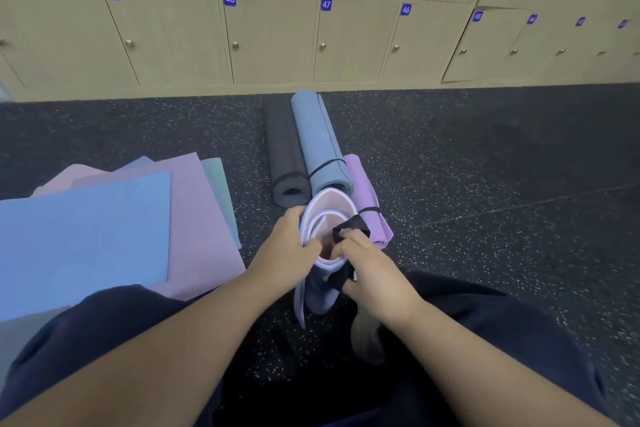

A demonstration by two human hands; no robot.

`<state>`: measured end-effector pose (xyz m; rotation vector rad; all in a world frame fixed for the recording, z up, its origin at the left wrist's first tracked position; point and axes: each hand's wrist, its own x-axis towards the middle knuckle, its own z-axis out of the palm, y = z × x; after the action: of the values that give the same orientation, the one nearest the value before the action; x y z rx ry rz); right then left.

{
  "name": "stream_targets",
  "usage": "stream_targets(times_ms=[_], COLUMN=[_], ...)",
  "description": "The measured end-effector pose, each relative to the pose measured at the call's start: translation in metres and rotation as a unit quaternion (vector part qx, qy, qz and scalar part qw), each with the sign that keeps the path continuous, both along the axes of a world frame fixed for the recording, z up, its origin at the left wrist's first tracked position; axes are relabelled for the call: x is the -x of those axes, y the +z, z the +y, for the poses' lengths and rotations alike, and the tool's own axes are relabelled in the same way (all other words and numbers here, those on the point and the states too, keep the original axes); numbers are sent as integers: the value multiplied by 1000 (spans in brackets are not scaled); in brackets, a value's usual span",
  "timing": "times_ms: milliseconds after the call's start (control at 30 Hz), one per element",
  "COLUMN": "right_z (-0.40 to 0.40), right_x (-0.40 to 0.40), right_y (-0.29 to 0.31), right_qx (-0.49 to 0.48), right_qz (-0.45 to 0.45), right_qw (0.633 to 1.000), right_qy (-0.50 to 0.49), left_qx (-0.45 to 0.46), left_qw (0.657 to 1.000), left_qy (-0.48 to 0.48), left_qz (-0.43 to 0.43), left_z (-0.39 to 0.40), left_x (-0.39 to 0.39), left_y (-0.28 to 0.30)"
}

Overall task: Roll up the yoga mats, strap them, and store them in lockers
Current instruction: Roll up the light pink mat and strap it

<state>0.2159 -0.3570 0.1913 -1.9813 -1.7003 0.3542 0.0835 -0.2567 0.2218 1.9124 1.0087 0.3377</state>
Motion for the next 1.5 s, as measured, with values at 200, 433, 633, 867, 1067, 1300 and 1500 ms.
stream_targets(times_ms=[200, 433, 633, 867, 1067, 1300, 1500], right_z=[-1, 3, 4, 7, 4, 2, 3], right_x=[1, -13, -15, -6, 6, 6, 4], right_y=[-1, 3, -4, -9, 3, 14, 15], right_qx=[2, -2, 17, 25, 19, 46, 45], right_qz=[10, -43, -63, 2, 71, 67, 69], right_qw=[1000, 996, 993, 996, 994, 991, 990], right_qy=[2, -79, -96, -82, -84, -109, -113], left_qx=[7, -28, -16, 60, 20, 77, 10], left_qw=[999, 998, 998, 998, 999, 996, 996], left_qy=[-28, -28, -28, 11, 13, -32, -82], left_qz=[-39, 48, 62, 3, 29, -23, 18], left_z=[2, 17, 12, 8, -1, -13, -14], left_x=[-4, 7, 3, -5, -9, -13, -16], left_y=[-7, -16, -24, -23, -26, -18, -25])
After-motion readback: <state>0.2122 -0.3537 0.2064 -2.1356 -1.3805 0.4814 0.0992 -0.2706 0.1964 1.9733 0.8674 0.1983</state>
